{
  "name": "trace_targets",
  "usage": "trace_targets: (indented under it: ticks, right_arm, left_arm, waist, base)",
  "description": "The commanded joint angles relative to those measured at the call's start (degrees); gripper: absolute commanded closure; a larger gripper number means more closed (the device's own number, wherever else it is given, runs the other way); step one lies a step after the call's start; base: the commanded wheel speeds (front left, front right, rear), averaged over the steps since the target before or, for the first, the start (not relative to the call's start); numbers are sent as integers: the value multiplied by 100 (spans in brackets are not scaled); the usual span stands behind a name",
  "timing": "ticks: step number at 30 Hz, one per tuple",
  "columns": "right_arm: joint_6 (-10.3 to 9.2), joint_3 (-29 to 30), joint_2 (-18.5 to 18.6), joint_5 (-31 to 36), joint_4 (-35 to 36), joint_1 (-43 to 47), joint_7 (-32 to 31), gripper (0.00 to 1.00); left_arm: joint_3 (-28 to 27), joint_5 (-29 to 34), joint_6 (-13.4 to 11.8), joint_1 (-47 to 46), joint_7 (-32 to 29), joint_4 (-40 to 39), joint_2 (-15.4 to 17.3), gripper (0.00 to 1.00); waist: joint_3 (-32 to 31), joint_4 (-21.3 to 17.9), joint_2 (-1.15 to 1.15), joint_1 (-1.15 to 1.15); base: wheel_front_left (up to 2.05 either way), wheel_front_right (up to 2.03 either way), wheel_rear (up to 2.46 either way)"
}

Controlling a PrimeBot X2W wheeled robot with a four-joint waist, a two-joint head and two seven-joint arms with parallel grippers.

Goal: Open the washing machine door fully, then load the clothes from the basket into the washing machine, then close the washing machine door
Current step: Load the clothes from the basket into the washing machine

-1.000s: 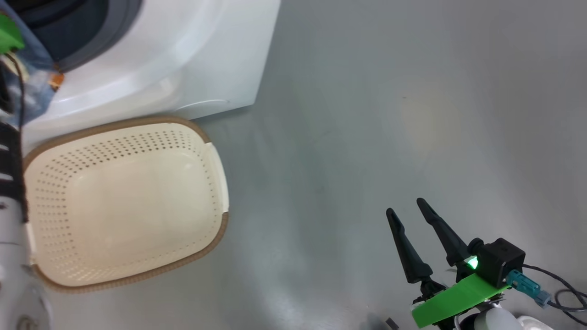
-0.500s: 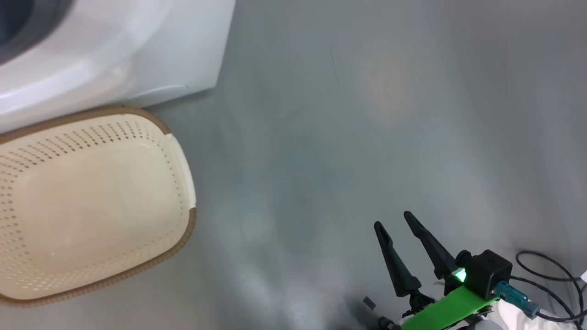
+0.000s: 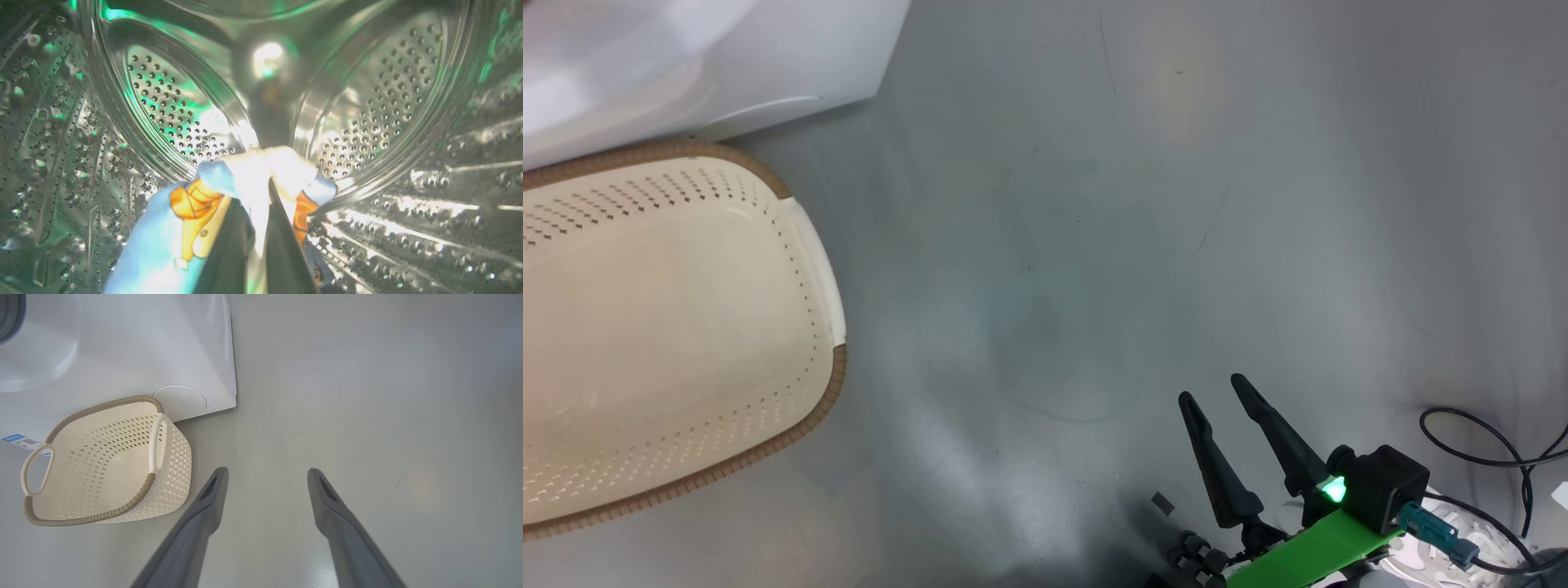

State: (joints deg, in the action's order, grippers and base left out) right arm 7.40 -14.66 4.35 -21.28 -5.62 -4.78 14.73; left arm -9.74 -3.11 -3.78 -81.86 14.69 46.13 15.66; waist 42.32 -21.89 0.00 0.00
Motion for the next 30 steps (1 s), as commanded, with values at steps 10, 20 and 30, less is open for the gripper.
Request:
trace_targets:
  ticks: [10, 20, 30]
  right_arm:
    - [9, -137, 40, -47, 72, 61, 27, 0]
    - [9, -116, 32, -44, 34, 33, 27, 0]
    - [9, -108, 50, -50, -9, -134, 27, 0]
  left_arm:
    - [490, 413, -117, -546, -30, 1301, 258, 64]
    - [797, 577, -296, -903, -272, 2279, 177, 0]
    - [732, 316, -346, -680, -285, 2603, -108, 0]
  waist:
    - [-35, 105, 0, 0]
    - [-143, 142, 0, 0]
    - [-484, 423, 0, 0]
  base:
    - [0, 0, 0]
    - [0, 0, 0]
    - [0, 0, 0]
